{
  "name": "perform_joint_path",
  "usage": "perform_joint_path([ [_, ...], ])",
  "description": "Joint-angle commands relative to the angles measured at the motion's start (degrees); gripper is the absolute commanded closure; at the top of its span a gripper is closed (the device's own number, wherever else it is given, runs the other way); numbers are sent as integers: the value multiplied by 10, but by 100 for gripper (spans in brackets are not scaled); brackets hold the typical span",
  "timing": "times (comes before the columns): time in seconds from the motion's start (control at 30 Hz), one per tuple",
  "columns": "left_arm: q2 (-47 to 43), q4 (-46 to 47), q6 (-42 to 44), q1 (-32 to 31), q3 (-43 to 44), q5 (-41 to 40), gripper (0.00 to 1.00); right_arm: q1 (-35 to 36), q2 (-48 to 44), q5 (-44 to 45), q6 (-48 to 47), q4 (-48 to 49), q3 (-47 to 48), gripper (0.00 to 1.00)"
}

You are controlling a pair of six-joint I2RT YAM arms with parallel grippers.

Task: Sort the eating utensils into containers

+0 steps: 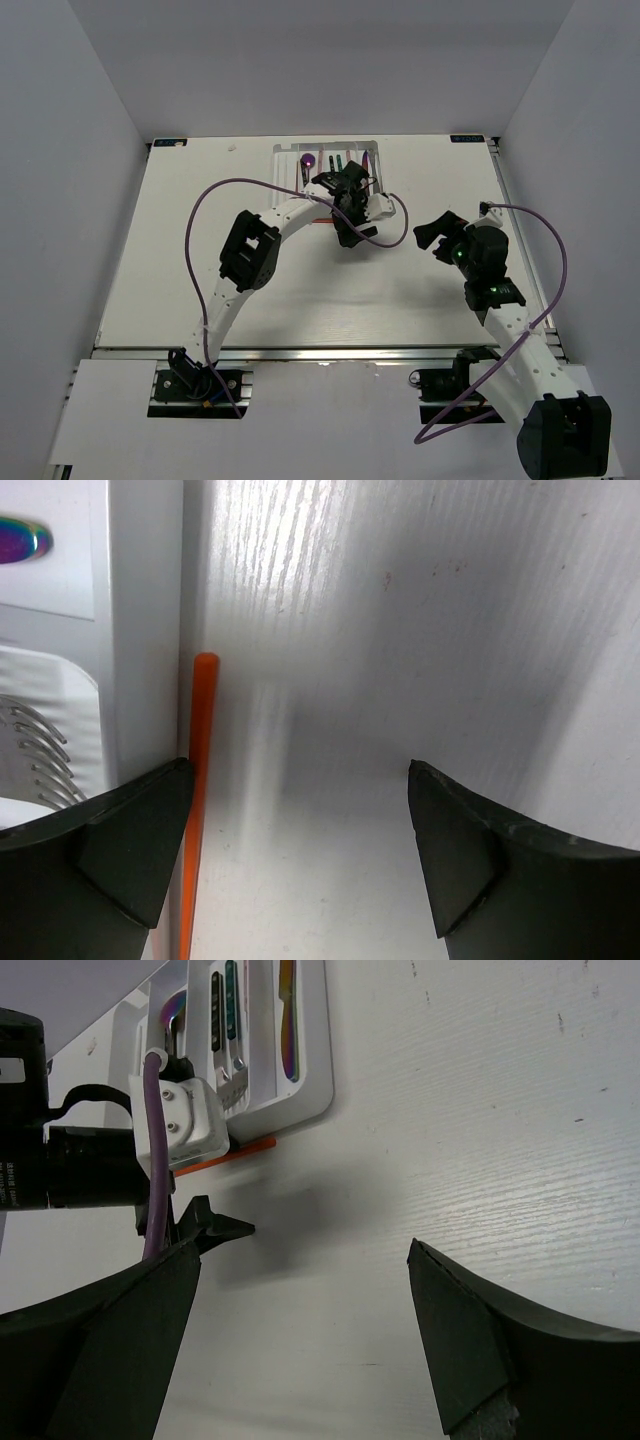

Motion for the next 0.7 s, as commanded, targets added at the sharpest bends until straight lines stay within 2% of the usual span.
perform_joint_path([
  [0.0, 15, -8, 2, 9, 0, -51, 4, 0, -4, -11, -10, 17, 4, 11],
  [0.17, -27, 23, 7, 1, -56, -54, 4, 0, 1, -21, -4, 28, -2, 11],
  [0.37, 16, -8, 9, 1, -18, -56, 4, 1, -7, -26, -3, 36, -10, 11],
  [0.67, 72, -82, 13, 2, 48, -8, 4, 0, -13, -47, -6, 45, -12, 11],
])
